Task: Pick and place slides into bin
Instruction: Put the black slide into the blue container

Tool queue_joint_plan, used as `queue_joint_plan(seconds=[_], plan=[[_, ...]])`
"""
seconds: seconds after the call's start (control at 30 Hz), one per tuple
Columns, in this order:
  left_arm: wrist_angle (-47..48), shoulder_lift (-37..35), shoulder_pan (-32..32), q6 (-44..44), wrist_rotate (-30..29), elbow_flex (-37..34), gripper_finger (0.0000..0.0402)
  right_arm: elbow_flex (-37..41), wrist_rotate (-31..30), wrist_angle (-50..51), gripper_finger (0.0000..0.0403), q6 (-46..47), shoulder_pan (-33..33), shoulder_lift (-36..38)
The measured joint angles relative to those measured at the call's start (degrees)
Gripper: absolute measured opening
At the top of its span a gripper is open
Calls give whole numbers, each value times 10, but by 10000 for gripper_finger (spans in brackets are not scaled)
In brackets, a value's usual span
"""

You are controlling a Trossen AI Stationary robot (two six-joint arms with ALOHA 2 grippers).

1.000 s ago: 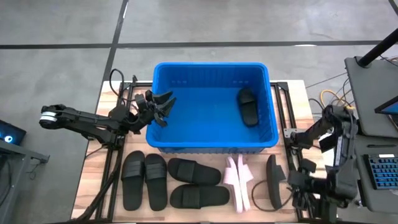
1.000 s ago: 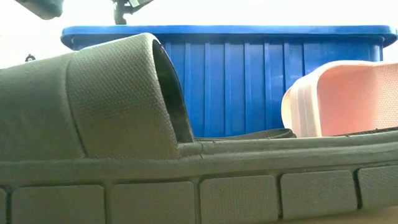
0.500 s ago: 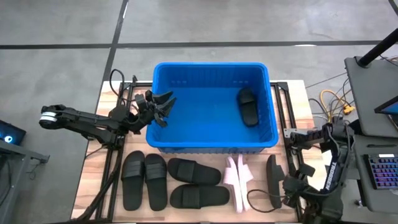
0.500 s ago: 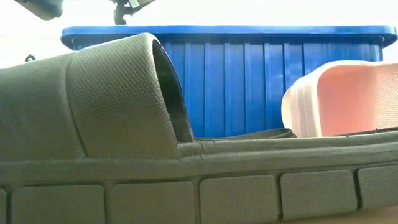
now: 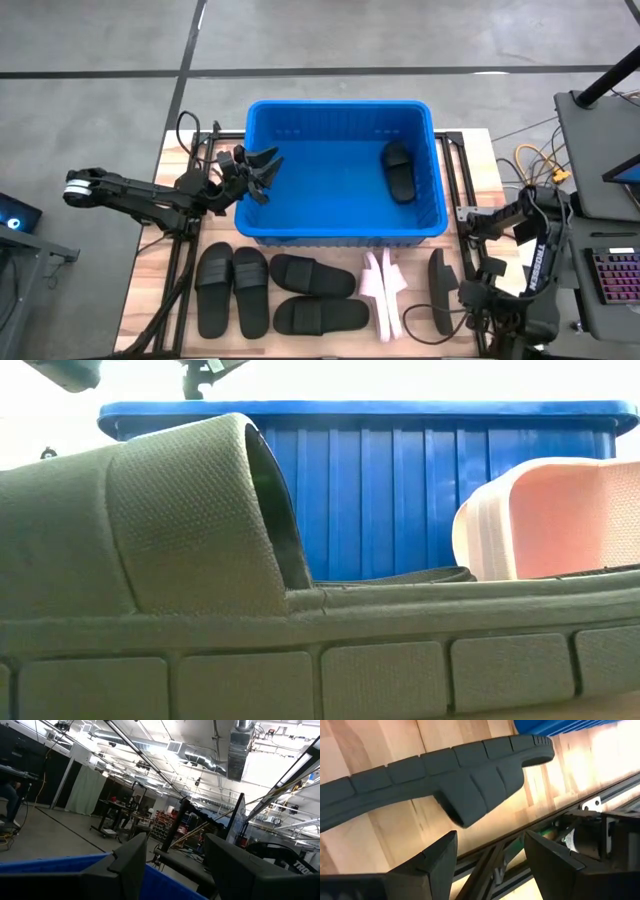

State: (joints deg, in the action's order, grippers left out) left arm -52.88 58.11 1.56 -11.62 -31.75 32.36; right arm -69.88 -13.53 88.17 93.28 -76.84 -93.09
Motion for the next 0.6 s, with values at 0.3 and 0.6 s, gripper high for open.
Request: queue_joint_plan(seconds=[0.3,0.6], plan=[[0,0,0,0,0,0,185,14,5,-35,219,-125,64,43],[17,0,0,1,0,0,185,65,74,-85,219,-171,73,72]])
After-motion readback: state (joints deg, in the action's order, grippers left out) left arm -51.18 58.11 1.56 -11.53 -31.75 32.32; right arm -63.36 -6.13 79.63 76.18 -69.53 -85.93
